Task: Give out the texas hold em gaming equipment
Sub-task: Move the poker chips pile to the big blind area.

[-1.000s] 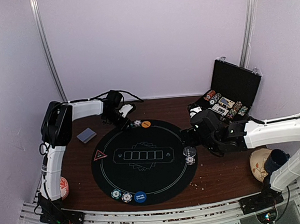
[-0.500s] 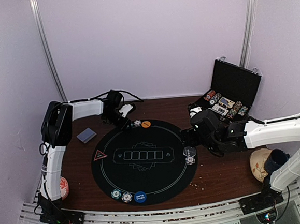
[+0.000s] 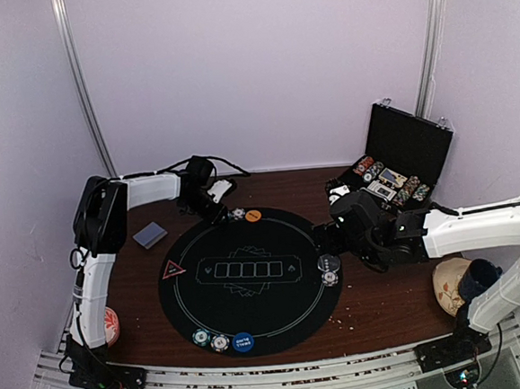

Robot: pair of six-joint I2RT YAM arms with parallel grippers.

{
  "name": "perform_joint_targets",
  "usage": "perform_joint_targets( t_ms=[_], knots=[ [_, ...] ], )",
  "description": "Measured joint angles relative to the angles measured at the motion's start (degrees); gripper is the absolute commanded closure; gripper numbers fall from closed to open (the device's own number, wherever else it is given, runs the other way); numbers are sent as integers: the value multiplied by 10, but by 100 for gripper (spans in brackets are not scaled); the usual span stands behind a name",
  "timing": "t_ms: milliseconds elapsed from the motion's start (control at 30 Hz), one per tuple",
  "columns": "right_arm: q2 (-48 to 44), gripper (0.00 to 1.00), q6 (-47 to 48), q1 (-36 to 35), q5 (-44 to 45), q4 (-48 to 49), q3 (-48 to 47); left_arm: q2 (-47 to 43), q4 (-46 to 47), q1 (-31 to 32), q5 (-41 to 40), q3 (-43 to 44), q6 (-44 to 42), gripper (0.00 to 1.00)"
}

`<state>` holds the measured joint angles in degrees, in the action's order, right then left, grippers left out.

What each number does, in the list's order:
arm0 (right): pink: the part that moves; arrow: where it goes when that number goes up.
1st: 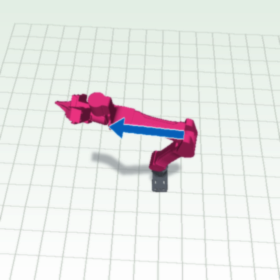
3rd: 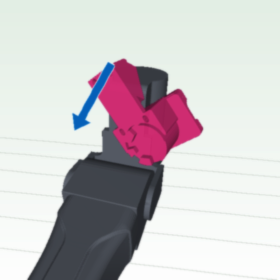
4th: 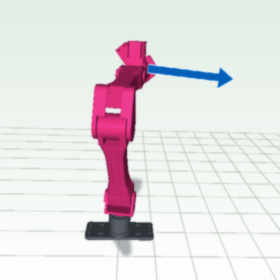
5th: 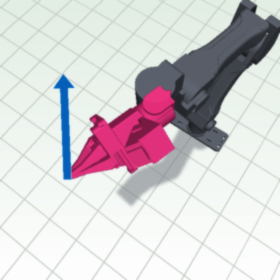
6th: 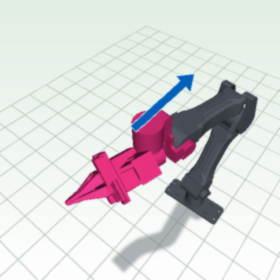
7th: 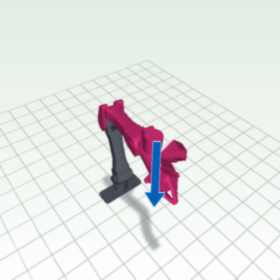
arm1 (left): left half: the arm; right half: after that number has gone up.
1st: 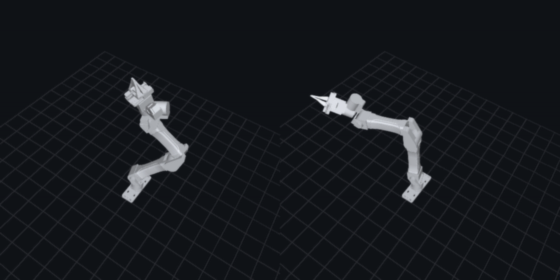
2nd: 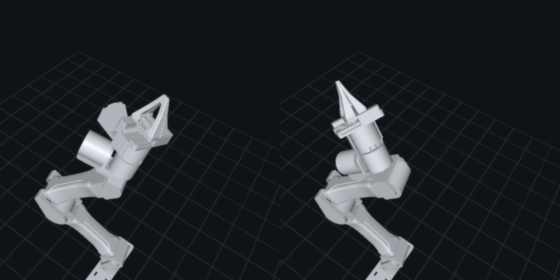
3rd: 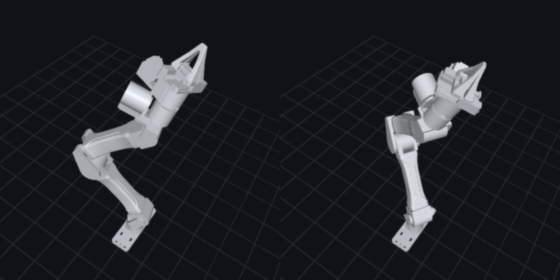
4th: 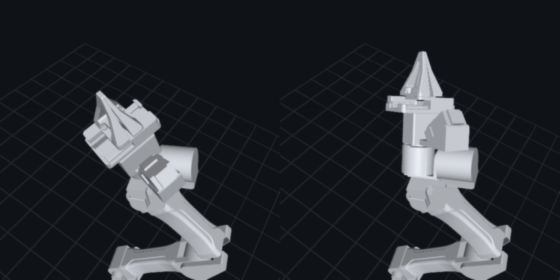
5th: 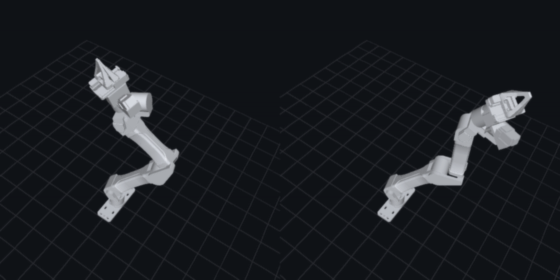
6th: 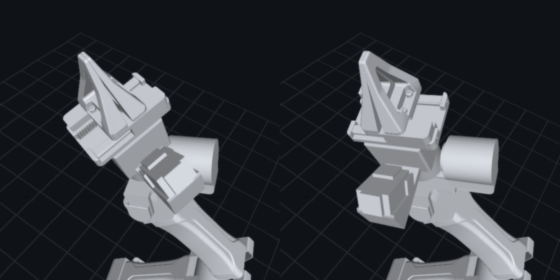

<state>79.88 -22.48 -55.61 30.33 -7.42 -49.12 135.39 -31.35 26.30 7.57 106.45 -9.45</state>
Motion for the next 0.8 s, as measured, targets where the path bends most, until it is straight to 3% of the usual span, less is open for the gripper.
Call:
perform_joint_targets(
  t_ms=[133,500,800],
  knots=[
    [0,1,0,0,0,0,0,0,1,1,-5,1,0,64],
    [0,1,0,0,0,0,0,-1,13,4,-23,-5,3,44],
    [0,0,0,0,1,0,0,-27,48,3,-27,-49,2,22]
  ],
)
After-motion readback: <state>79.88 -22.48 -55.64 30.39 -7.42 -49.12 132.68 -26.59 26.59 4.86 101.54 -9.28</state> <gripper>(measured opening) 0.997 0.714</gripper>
